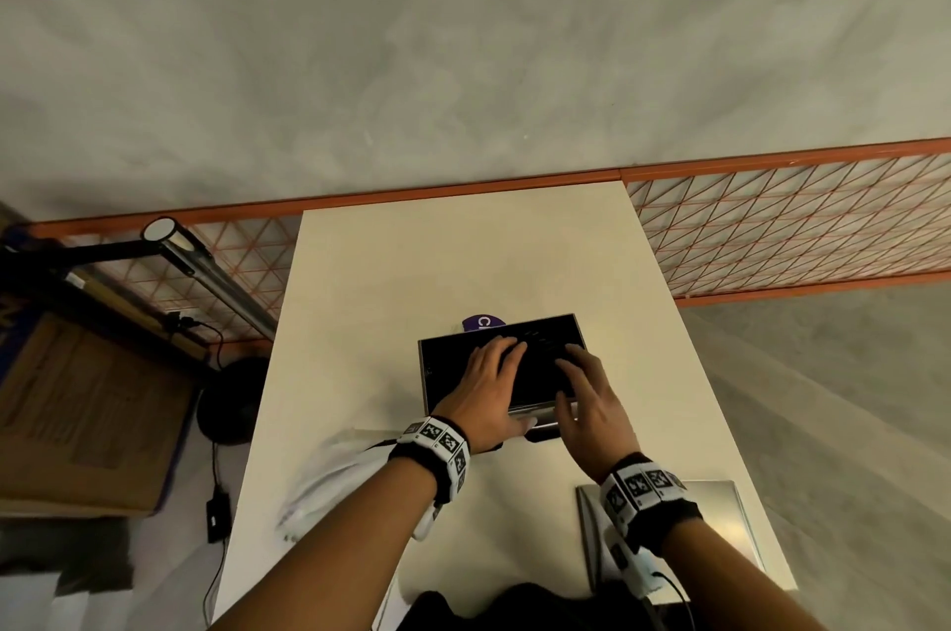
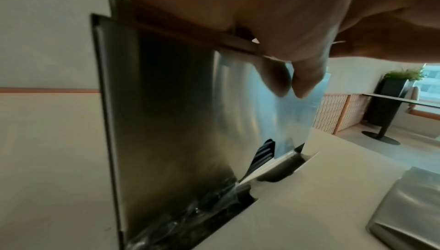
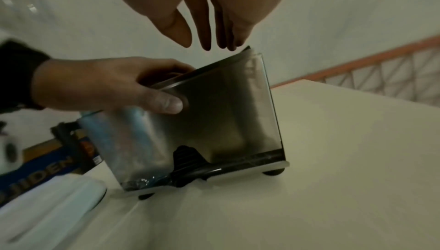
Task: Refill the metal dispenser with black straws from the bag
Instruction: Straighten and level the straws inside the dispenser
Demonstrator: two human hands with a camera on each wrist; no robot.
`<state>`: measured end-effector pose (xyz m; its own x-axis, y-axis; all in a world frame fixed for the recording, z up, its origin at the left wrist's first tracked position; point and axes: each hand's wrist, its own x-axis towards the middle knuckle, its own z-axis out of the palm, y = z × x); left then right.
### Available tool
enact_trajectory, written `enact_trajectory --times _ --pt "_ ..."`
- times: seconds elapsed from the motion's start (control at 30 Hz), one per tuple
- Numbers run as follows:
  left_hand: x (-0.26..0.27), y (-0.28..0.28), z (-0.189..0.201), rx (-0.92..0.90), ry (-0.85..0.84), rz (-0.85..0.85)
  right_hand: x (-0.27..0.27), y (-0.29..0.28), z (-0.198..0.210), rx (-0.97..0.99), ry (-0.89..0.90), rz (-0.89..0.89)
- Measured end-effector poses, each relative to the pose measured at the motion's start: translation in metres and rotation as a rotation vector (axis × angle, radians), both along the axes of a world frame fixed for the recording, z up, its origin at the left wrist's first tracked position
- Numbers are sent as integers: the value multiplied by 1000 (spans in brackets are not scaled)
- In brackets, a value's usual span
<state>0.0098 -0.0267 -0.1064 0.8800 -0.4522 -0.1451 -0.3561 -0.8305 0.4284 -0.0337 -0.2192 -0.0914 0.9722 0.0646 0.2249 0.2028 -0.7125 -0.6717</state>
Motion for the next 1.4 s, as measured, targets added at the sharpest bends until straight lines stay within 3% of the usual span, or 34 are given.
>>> enact_trajectory --times 0.07,0.17,0.27,0.43,0.53,0.7,0.9,1.17,1.3,1.4 --pt "-1 -1 0 1 -33 -15 -3 3 -1 -81 -16 108" --pt "-2 5 -1 127 -105 0 -5 10 -4 -365 8 317" --pt "-1 11 -4 207 -76 59 -4 10 -2 -506 65 365" --pt "5 10 -1 188 59 29 17 13 11 -427 -7 381" --pt "2 9 -3 166 -26 -25 42 20 20 -391 -81 331" --pt "-4 6 0 242 -93 -33 74 34 13 -524 92 354" --pt "-7 7 -1 201 -224 41 68 34 8 -721 228 408" --pt "-12 2 -3 247 -46 100 55 35 4 -718 180 405" --pt "-20 1 -3 234 -77 97 48 41 8 -840 176 397" --pt "-26 1 -1 196 -48 94 49 52 18 -816 139 390"
